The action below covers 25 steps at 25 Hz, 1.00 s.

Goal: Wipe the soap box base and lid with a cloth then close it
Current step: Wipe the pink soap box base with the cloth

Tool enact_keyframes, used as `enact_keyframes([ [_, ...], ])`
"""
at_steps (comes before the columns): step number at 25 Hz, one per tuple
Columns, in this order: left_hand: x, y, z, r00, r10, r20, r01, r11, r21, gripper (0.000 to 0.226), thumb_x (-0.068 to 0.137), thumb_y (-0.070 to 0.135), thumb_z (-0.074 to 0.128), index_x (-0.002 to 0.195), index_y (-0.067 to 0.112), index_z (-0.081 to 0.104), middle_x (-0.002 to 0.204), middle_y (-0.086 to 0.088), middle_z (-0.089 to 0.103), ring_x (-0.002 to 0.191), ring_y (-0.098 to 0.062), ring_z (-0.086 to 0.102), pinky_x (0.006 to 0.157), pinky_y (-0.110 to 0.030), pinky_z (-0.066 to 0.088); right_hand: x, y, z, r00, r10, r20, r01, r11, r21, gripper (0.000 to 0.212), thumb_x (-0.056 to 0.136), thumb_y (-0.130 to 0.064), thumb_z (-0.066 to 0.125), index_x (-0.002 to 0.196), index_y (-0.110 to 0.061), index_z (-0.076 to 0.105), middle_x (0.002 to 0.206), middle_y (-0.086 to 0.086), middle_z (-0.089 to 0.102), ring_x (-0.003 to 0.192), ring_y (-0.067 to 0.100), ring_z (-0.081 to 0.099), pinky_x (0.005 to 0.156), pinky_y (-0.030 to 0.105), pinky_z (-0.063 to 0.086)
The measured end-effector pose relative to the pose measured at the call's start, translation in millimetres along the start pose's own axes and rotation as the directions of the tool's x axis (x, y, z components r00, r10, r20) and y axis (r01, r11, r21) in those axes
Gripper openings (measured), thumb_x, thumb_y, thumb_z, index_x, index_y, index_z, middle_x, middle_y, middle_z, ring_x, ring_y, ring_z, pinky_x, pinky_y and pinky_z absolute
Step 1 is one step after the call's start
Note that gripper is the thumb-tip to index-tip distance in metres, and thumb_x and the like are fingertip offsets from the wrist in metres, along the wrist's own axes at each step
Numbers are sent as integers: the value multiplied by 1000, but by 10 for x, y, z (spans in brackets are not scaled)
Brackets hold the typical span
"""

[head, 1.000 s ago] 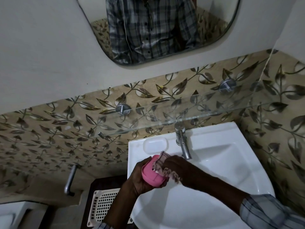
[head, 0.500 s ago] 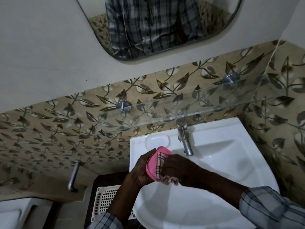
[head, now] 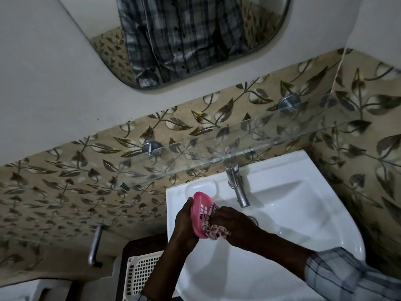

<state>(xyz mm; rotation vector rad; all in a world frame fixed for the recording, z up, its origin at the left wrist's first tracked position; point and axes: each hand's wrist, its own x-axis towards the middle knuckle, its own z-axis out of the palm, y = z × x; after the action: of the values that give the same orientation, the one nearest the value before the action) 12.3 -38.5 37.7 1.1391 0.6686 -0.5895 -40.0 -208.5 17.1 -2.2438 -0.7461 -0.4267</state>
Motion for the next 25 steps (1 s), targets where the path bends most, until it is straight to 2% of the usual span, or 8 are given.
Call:
enact_keyframes([
  [4,16,-115,109,990,117,-79,-115,993,25,67,97,54,45,133,-2,57,105,-24,70,93,-33,67,76,-39,53,229,-312,207,770,635,58,-615,715,333,20,74,-31,70,86,-16,73,83,3,77,77,20,72,63,29,58],
  [8,33,35,82,996,93,-4,-93,996,-6,59,97,52,48,128,3,61,104,-25,72,91,-37,69,80,-43,56,-42,-93,122,961,275,-33,-267,950,162,25,71,4,73,94,-5,74,95,10,74,87,22,65,74,27,53],
  [12,69,-113,132,989,140,-55,-141,990,-22,65,96,52,48,131,-2,57,103,-22,68,93,-33,64,85,-42,52,209,-378,171,765,644,25,-602,700,385,13,71,-40,62,74,-28,67,64,-10,65,60,1,61,55,16,44],
  [17,6,-12,51,983,183,-7,-183,982,39,51,94,53,50,113,9,66,81,-16,76,76,-31,69,73,-39,57,-66,-224,121,908,413,74,-416,859,300,11,81,-10,67,91,-9,72,87,8,71,82,21,66,68,26,48],
  [19,-39,-158,109,955,297,-3,-295,951,91,50,90,53,54,109,10,70,95,-17,77,84,-28,73,75,-36,60,100,-333,38,774,622,118,-589,638,496,10,79,-19,65,72,-12,68,71,7,73,67,21,71,56,32,51],
  [21,-75,-351,176,872,488,25,-484,856,183,48,97,51,48,121,15,68,119,-12,73,105,-24,71,88,-36,59,461,-358,-44,506,817,277,-601,103,793,13,75,-14,60,69,-9,70,63,7,73,57,19,72,52,34,60],
  [23,-107,-458,148,750,653,110,-647,687,330,56,96,55,41,141,22,49,131,5,65,122,-14,63,97,-29,54,718,-268,-208,381,785,488,-414,-327,850,20,74,0,57,60,-5,70,57,15,68,48,28,67,53,41,59],
  [25,-123,-470,21,680,705,202,-707,559,433,76,87,71,46,148,27,34,137,7,55,123,-7,59,94,-20,53,754,-230,-306,417,750,513,-510,-274,815,9,72,-5,68,64,-3,71,64,20,68,52,33,68,59,47,59],
])
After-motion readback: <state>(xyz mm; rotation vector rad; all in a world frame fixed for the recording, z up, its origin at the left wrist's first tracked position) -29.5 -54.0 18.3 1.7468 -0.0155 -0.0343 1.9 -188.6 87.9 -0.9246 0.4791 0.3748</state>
